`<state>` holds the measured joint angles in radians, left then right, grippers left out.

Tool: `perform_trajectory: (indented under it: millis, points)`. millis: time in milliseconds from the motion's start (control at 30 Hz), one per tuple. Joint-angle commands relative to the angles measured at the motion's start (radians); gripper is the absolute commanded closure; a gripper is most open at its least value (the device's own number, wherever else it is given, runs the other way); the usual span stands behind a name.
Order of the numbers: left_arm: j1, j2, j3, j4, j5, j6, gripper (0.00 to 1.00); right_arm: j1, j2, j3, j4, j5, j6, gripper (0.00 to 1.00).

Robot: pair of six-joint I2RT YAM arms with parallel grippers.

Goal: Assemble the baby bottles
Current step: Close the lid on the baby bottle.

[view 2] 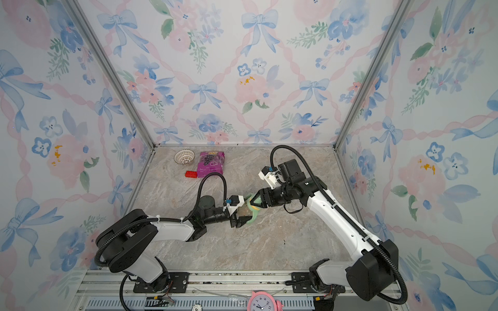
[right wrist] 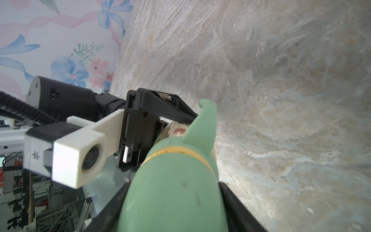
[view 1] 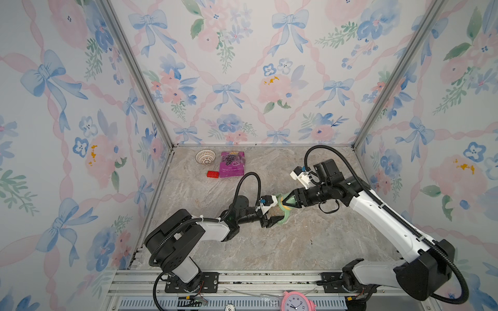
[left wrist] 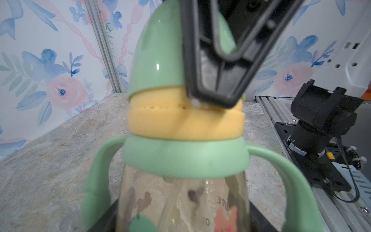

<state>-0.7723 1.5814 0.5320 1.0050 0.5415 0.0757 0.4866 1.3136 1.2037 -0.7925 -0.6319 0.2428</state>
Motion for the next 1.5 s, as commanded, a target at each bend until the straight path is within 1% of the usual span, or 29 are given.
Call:
perform_trajectory:
  millis: [0, 233, 633, 800, 967, 1100, 1200, 1333, 1400, 1467]
  points:
    - [-0.017, 0.017, 0.052, -0.002, 0.007, 0.024, 1.0, 0.04, 0.01, 0.008, -0.022, -0.032, -0.01, 0.34]
    - [-0.022, 0.03, 0.079, -0.014, -0.005, 0.02, 1.0, 0.052, 0.029, 0.014, -0.057, 0.026, -0.014, 0.35]
    - [-0.042, 0.064, 0.113, 0.01, -0.033, 0.031, 1.0, 0.082, 0.092, -0.008, -0.054, 0.032, -0.007, 0.39]
    - [-0.042, 0.057, 0.115, 0.034, -0.064, 0.021, 1.0, 0.102, 0.135, -0.018, -0.083, 0.095, -0.004, 0.41]
    - [-0.042, 0.063, 0.124, 0.043, -0.065, 0.01, 1.0, 0.119, 0.176, -0.029, -0.092, 0.148, 0.005, 0.43]
    - [-0.042, 0.087, 0.113, 0.105, -0.071, -0.014, 1.0, 0.146, 0.213, -0.024, -0.108, 0.201, 0.014, 0.43]
    - [-0.044, 0.109, 0.108, 0.145, -0.071, -0.029, 1.0, 0.169, 0.231, -0.024, -0.1, 0.207, 0.025, 0.39]
    - [-0.043, 0.121, 0.095, 0.193, -0.091, -0.04, 1.0, 0.19, 0.256, -0.039, -0.099, 0.245, 0.037, 0.39]
    - [-0.044, 0.134, 0.091, 0.226, -0.091, -0.056, 1.0, 0.201, 0.268, -0.038, -0.092, 0.248, 0.045, 0.41]
    - [-0.043, 0.153, 0.08, 0.282, -0.098, -0.075, 1.0, 0.211, 0.264, -0.05, -0.044, 0.212, 0.068, 0.46]
